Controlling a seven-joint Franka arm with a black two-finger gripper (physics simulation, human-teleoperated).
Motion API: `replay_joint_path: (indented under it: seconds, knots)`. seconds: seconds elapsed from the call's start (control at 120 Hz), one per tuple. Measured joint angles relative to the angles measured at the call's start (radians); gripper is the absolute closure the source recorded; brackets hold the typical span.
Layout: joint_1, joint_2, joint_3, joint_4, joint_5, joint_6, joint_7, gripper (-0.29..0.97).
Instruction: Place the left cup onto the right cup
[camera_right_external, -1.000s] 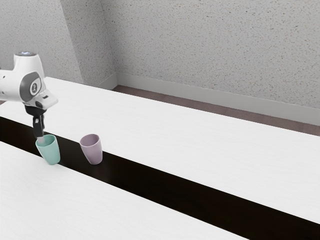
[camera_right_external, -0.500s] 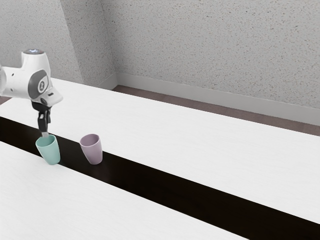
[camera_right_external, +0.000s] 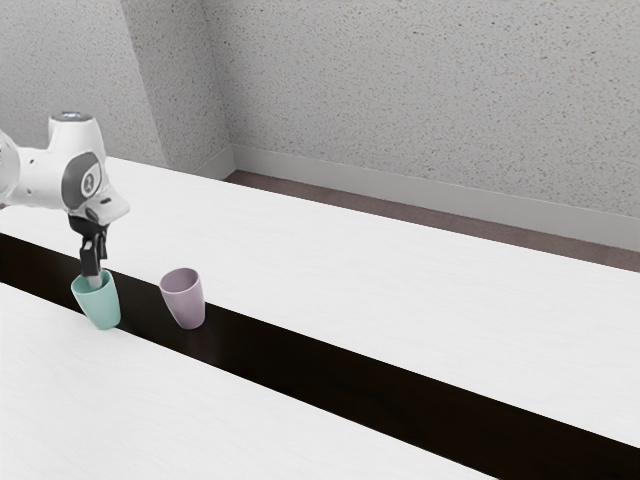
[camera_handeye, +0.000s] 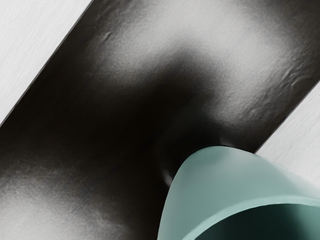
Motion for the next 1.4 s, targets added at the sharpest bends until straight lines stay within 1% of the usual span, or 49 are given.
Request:
replay_joint_path:
  seconds: [0.058, 0.108, 0.267, 0.333, 0.408, 0.492, 0.775, 1.4]
  knots:
    - [0.0, 0.005, 0.0, 0.0, 0.0, 0.003, 0.001, 0.04]
    - [-0.001, 0.009, -0.001, 0.0, -0.001, 0.005, 0.002, 0.1]
    - [0.0, 0.018, -0.001, 0.0, -0.004, 0.017, 0.004, 0.43]
    - [0.002, 0.019, -0.001, -0.001, -0.007, 0.021, 0.003, 0.54]
    - [0.003, 0.02, -0.002, -0.001, -0.013, 0.025, 0.003, 0.63]
    - [0.004, 0.02, -0.004, -0.001, -0.019, 0.028, 0.003, 0.69]
    - [0.006, 0.01, -0.009, -0.001, -0.029, 0.03, 0.0, 0.76]
    - [-0.02, -0.15, -0.012, -0.011, -0.016, -0.037, -0.04, 0.78]
